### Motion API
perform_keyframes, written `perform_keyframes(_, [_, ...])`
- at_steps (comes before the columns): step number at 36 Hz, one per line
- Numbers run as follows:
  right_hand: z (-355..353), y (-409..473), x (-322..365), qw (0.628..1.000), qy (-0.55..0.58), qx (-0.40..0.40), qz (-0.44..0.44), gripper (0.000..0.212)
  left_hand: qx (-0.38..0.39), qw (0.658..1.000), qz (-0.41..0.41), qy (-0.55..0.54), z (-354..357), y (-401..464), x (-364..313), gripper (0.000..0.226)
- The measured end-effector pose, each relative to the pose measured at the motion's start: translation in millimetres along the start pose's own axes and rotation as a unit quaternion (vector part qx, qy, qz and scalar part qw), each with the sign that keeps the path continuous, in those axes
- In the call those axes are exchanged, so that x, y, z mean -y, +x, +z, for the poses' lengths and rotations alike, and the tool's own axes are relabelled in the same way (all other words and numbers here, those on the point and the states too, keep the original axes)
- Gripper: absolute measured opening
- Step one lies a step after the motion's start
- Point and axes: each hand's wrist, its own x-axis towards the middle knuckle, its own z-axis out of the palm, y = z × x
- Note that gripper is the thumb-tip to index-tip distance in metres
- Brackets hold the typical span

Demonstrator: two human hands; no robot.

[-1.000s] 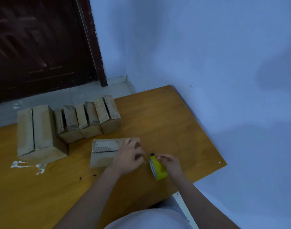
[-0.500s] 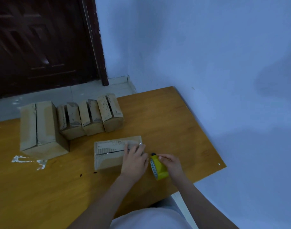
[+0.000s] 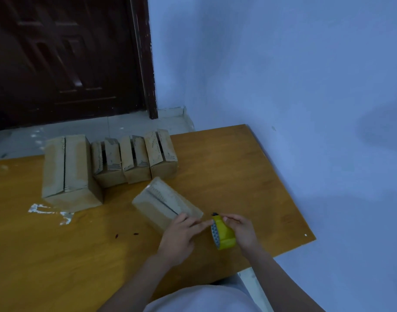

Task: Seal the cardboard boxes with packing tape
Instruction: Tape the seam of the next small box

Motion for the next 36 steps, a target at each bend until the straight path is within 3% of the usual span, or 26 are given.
perform_keyframes(2, [-0.7,1.1,0.9,1.0,0.003,-0.001,0.004,0.01,0.031,0.999,0.023,0.0,-9.4,-13.4,10.1,0.087])
perform_keyframes(4, [-1.1,3.4,1.5,1.0,0.004,-0.009,0.004,0.01,0.028,0.999,0.027,-0.025,-20.4,-23.9,20.8,0.081])
perform_keyframes(9, [0.8,7.8,1.9,0.999,0.019,-0.022,0.013,0.009,-0.113,0.992,-0.059,0.003,-39.9,-25.7,27.0,0.031])
perform_keyframes(10, [1.1,7.6,2.6,0.999,0.022,-0.024,0.014,0.01,-0.094,0.99,-0.107,0.019,-43.6,-20.6,22.0,0.037])
perform_keyframes(13, [3.3,6.1,6.7,0.999,0.009,-0.03,-0.002,0.01,0.073,0.955,-0.284,0.054,-43.4,-2.4,6.5,0.083])
perform_keyframes(16, [4.5,4.1,11.0,0.999,-0.015,-0.031,-0.026,0.012,0.135,0.922,-0.353,0.086,-31.6,14.5,-4.3,0.106])
perform_keyframes(19, [3.7,1.1,13.6,0.998,-0.034,-0.029,-0.037,0.011,0.178,0.916,-0.333,0.138,-29.3,23.7,-4.0,0.105])
perform_keyframes(26, [0.3,-11.4,27.0,0.994,-0.071,-0.034,-0.082,0.022,0.249,0.943,-0.149,0.161,-54.2,29.5,20.5,0.096])
perform_keyframes(31, [-0.7,-25.9,52.6,0.967,-0.201,-0.029,-0.156,0.013,0.137,0.987,-0.089,0.007,-57.1,42.9,-6.3,0.071])
perform_keyframes(36, [1.2,-39.2,79.1,0.95,-0.222,-0.025,-0.218,0.009,0.031,0.979,-0.121,-0.161,-50.7,66.5,-43.1,0.03])
